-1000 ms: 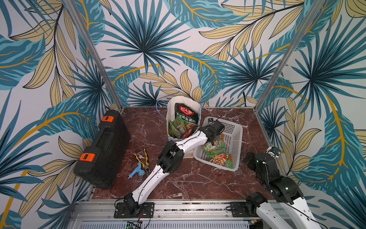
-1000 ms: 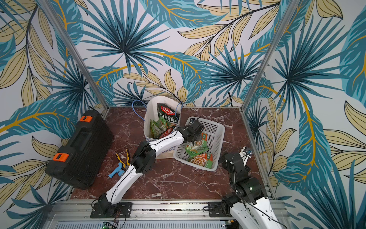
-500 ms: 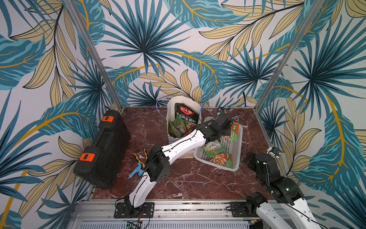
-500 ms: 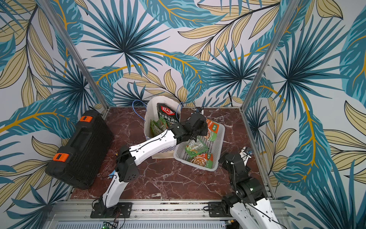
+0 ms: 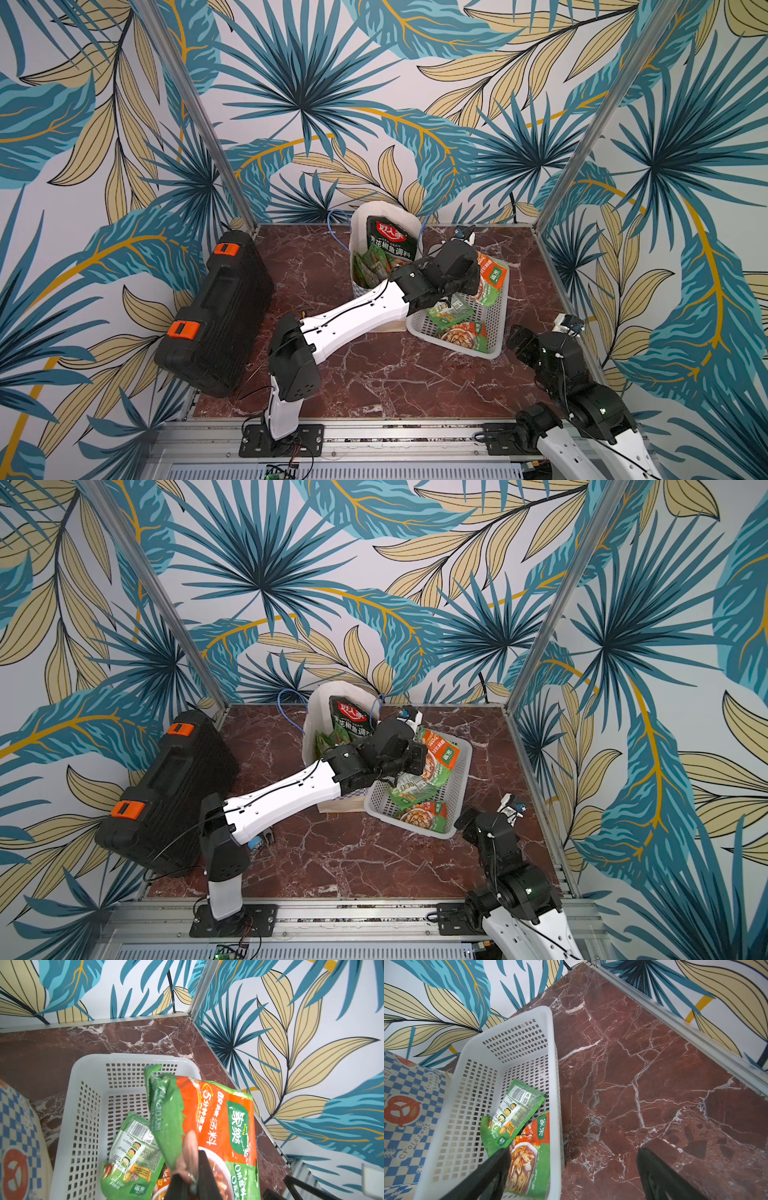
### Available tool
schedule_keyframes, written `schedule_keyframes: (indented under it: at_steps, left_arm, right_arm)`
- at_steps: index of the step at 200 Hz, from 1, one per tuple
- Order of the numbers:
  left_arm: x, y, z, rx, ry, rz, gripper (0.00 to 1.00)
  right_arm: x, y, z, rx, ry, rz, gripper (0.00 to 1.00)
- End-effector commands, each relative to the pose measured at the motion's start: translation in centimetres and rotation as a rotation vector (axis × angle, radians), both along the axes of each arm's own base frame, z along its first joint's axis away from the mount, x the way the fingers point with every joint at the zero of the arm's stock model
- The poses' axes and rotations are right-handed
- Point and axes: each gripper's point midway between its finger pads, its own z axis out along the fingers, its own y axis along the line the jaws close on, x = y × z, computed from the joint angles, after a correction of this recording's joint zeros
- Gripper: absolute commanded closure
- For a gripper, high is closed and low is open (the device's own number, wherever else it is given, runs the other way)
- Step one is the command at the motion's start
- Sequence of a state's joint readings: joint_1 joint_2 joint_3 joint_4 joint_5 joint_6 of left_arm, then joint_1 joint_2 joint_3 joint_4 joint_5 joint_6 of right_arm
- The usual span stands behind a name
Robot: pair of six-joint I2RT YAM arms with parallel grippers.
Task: Place the condiment packets inside the bag
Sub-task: Pick up the condiment packet from the storage box.
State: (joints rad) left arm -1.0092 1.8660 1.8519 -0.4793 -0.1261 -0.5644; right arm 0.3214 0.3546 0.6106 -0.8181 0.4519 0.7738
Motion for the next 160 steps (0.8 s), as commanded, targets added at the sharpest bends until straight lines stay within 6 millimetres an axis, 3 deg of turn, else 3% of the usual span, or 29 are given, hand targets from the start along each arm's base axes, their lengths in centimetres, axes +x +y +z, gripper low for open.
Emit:
schedule_keyframes:
  at_steps: [1, 33, 56, 92, 160]
  left_arm:
    - [-2.8, 0.5, 4.9, -0.116, -0.057, -0.101, 1.00]
    - [-5.4, 2.9, 7.0, -0.111, -0.108, -0.132, 1.00]
    - [-6.7, 5.8, 8.4, -0.092, -0.153, -0.109, 1.00]
    - [-7.1, 11.8, 10.3, -0.035, -0.244, 0.010, 1.00]
    - [-6.5, 22.3, 10.9, 0.191, -0.351, 0.294, 1.00]
  right_arm:
    - [0.0, 0.2, -0.1, 0.002, -0.028, 0.017, 0.00]
    - [-0.2, 0.1, 0.0, 0.008, -0.051, 0.021, 0.01]
    - [-0.3, 0.3, 0.0, 0.011, -0.052, 0.034, 0.00]
    - [0.3, 1.5, -0.2, 0.029, -0.054, 0.097, 0.01]
    - [1.3, 3.1, -0.8, 0.060, -0.018, 0.160, 0.01]
